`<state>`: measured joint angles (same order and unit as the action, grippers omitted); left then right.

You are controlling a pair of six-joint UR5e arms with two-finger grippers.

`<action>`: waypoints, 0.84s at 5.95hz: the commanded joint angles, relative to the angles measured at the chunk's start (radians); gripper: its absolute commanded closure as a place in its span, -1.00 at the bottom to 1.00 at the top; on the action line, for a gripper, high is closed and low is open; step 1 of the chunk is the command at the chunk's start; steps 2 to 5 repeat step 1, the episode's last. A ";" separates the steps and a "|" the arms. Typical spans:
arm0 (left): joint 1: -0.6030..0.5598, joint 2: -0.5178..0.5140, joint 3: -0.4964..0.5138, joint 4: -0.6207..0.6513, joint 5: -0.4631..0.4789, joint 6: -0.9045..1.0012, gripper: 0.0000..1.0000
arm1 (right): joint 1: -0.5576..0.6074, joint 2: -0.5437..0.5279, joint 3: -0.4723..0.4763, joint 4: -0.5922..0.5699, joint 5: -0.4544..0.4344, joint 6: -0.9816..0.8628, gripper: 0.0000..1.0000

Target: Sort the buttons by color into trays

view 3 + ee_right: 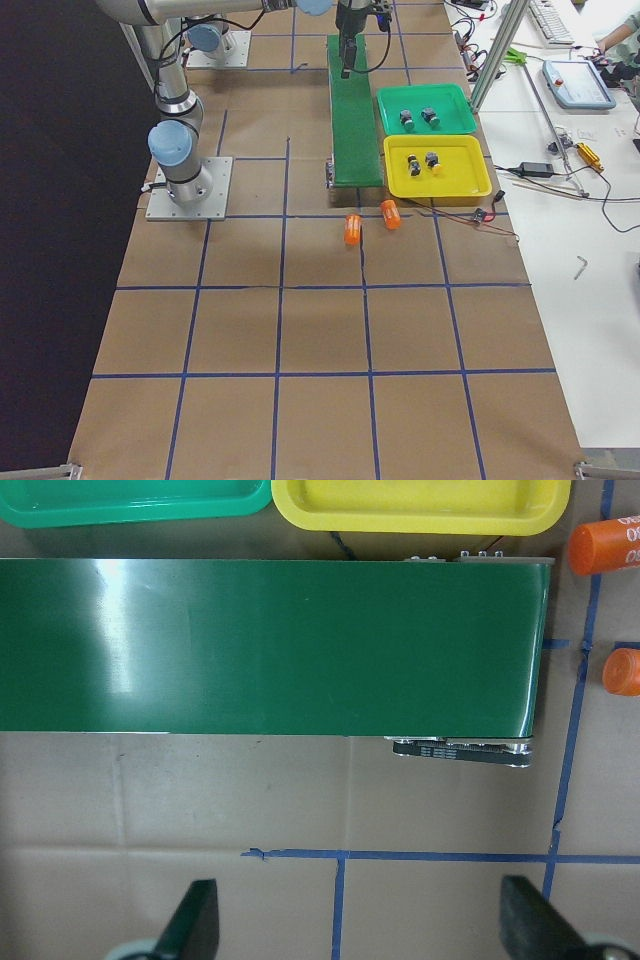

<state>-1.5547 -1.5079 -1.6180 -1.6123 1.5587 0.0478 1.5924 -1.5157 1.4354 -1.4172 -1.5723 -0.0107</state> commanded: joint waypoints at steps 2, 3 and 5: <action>0.001 0.000 0.000 0.000 0.000 0.000 -0.97 | 0.000 0.000 0.002 0.000 0.000 0.000 -1.00; 0.001 0.000 0.000 0.000 0.000 0.000 -0.97 | 0.000 0.000 0.002 0.000 0.000 0.000 -1.00; 0.001 0.000 0.000 0.000 0.000 0.000 -0.97 | 0.000 0.000 0.002 0.000 0.000 0.000 -1.00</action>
